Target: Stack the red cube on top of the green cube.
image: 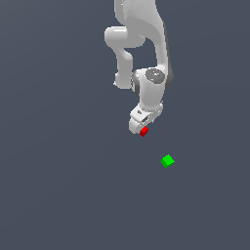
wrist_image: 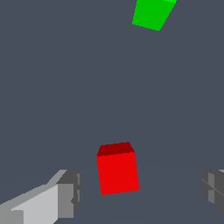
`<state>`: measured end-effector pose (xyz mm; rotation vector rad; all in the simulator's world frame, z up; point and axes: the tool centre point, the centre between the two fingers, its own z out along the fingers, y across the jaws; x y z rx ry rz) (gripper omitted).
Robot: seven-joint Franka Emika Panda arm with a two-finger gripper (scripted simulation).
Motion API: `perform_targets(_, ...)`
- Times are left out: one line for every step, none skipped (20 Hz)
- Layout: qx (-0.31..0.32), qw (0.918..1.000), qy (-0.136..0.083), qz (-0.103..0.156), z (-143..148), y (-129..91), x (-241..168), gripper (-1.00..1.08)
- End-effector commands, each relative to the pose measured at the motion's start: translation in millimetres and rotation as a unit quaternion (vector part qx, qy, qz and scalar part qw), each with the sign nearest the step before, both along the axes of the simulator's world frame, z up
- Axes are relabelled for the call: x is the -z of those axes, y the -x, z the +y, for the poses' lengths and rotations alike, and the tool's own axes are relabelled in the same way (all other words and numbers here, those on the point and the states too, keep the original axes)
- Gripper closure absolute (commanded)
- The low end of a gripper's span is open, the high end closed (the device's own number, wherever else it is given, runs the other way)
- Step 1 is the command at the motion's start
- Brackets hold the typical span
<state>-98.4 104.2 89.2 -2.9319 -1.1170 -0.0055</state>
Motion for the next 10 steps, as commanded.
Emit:
perform_targets(-0.026,0.9997,0.001,0.000,0.6,9.1,7.3,-0.92)
perform_targets(-0.034,0.9994,0.001,0.000,0.6,11.9,9.6,-0.92)
perform_targets(-0.041,0.9992,0.001,0.000,0.5,14.4,11.7,-0.92)
perform_targets(-0.047,0.9989,0.001,0.001,0.4,16.6,13.6,-0.92)
perform_targets(-0.052,0.9986,0.001,0.001,0.2,18.4,15.2,-0.92)
perform_targets(-0.056,0.9984,0.002,0.001,0.0,19.9,16.5,-0.92)
perform_targets(-0.059,0.9982,0.002,0.001,-0.2,21.0,17.5,-0.92)
perform_targets(-0.062,0.9981,0.002,0.001,-0.3,21.8,18.3,-0.92)
perform_targets(-0.063,0.9980,0.002,0.001,-0.5,22.3,18.7,-0.92)
perform_targets(-0.064,0.9980,0.002,0.001,-0.5,22.4,18.9,-0.92)
